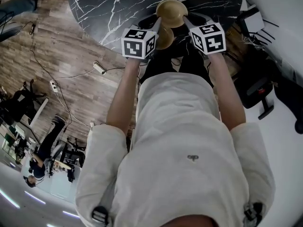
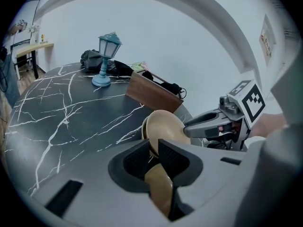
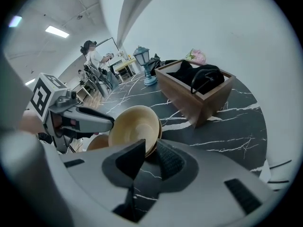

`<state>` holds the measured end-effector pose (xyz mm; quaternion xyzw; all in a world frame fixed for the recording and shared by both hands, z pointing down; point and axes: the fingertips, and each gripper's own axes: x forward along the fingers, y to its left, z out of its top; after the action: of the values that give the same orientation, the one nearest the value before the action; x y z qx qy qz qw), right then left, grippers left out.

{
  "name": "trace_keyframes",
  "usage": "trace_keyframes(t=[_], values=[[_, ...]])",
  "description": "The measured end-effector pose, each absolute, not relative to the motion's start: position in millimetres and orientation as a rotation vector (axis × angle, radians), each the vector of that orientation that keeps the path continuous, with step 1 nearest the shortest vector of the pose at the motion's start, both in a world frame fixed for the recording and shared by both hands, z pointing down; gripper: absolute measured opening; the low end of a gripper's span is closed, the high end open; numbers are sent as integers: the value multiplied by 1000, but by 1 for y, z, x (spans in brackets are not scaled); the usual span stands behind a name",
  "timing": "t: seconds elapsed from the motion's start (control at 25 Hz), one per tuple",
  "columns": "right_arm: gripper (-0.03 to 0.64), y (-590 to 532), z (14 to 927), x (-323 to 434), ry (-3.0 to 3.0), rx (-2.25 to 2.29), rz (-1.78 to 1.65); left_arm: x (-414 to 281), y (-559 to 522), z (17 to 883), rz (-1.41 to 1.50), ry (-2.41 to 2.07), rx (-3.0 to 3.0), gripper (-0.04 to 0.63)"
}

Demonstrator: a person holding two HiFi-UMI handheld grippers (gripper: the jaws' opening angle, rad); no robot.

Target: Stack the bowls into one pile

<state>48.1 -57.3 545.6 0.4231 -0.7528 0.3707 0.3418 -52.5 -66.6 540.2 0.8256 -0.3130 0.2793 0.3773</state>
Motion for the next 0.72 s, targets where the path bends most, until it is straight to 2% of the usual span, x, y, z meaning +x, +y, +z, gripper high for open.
trace_keyframes(t=[0.72], values=[[87,-56,534,53,-1956,1138,925,-66,-62,532,713,-816,2136,55]])
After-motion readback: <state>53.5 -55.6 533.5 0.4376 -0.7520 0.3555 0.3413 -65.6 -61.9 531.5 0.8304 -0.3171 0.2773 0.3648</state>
